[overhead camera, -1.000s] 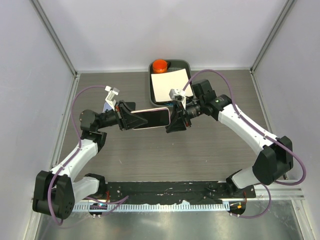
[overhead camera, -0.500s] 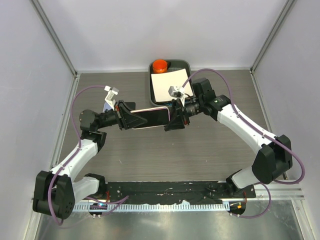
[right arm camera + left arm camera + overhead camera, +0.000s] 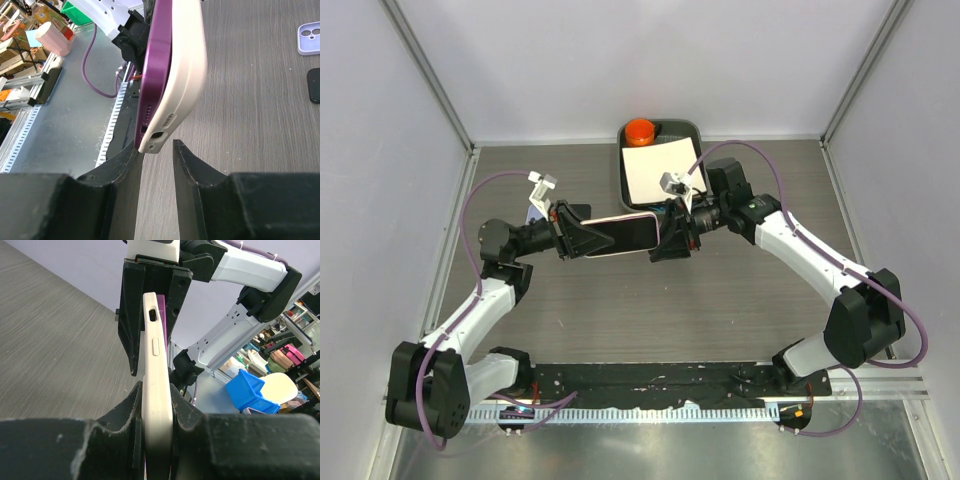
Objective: Take the phone out of the phone case
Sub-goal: Remove the phone case from the phone.
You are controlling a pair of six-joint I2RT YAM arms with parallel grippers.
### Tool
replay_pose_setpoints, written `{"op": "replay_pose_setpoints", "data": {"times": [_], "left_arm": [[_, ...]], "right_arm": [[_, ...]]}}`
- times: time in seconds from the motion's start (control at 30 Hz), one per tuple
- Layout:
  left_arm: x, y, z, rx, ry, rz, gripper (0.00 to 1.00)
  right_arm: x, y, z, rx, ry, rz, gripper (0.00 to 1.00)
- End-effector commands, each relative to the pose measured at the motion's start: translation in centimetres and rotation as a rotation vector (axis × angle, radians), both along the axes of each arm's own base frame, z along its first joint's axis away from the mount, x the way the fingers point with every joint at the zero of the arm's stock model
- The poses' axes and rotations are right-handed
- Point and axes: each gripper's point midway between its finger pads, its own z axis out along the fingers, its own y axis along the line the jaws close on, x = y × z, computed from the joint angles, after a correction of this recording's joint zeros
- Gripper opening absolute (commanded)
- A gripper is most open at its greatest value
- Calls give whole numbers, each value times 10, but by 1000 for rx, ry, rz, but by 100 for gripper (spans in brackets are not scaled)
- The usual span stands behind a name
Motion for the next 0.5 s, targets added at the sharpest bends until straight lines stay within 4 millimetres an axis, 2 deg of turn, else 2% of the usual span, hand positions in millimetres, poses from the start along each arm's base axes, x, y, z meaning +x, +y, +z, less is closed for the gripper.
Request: {"op": "replay_pose_setpoints", "data": {"times": [0.0, 0.2, 0.33, 0.47], "left_arm": [[-5, 2, 36, -47, -125, 11, 0], [-5, 2, 36, -48, -127, 10, 0], [-5, 2, 35, -48, -127, 11, 0], [-5, 2, 35, -48, -131, 13, 0]], "right_arm": [[1, -2, 14, 45, -95, 2, 36], [4, -1, 17, 48, -61, -9, 36], [4, 0, 21, 63, -57, -3, 44], [5, 0, 23, 68, -50, -9, 45]]}}
